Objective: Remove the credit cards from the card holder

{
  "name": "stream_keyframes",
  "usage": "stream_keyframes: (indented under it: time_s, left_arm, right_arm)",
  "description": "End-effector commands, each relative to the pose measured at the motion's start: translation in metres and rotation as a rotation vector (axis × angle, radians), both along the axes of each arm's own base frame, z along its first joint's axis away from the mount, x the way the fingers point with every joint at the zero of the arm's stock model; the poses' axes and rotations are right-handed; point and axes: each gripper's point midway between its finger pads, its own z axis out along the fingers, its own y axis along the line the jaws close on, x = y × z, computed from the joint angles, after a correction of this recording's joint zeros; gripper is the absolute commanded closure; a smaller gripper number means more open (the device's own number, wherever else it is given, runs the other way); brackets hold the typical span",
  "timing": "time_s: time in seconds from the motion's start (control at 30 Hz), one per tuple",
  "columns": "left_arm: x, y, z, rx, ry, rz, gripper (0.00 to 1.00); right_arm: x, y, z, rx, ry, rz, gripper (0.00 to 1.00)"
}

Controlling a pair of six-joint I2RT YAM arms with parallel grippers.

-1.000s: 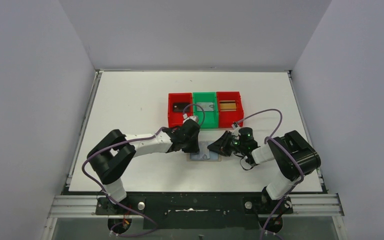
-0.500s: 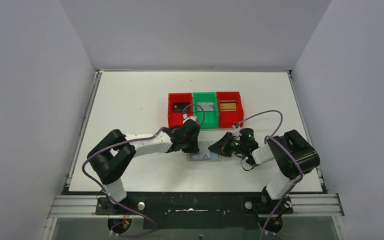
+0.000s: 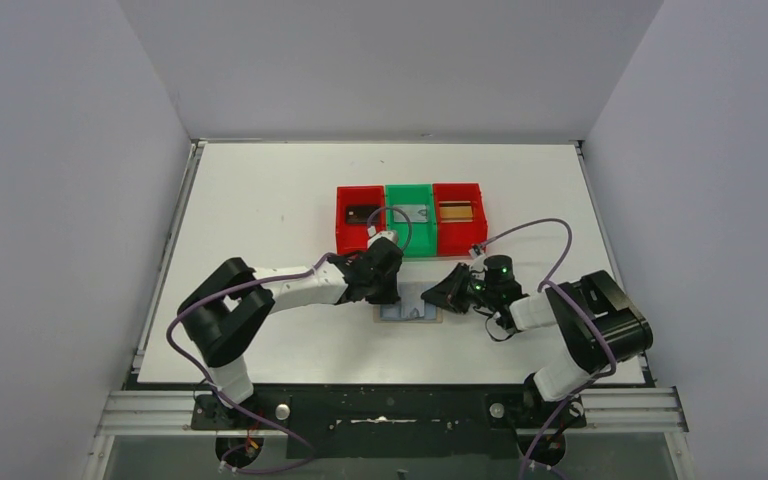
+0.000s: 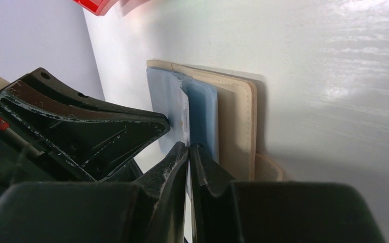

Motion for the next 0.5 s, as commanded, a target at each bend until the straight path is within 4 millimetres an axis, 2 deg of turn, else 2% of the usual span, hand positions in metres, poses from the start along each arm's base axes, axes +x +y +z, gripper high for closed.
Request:
stream_keyframes:
  time_s: [0.0,0.23,0.4,0.47]
  left_arm:
    - [-0.015,0.047,-0.041,0.229,0.064,0.009,0.95]
    - [-0.016,0.039,-0.038,0.198,0.063,-0.011,0.95]
    - [-0.016,0.038,-0.038,0.192,0.066,-0.016,0.95]
    - [-0.016,0.038,-0.037,0.192,0.065,-0.016,0.95]
  right_arm:
    - [0.011,-0.006,0.008,-0.057,-0.063,-0.008,0.93]
    - [0.014,0.004,0.016,-0.015,-0.077,0.010,0.79]
    - [0.011,0.021,0.017,0.037,-0.071,0.033,0.75]
    - [0.012,0.021,0.013,0.033,-0.062,0.017,0.75]
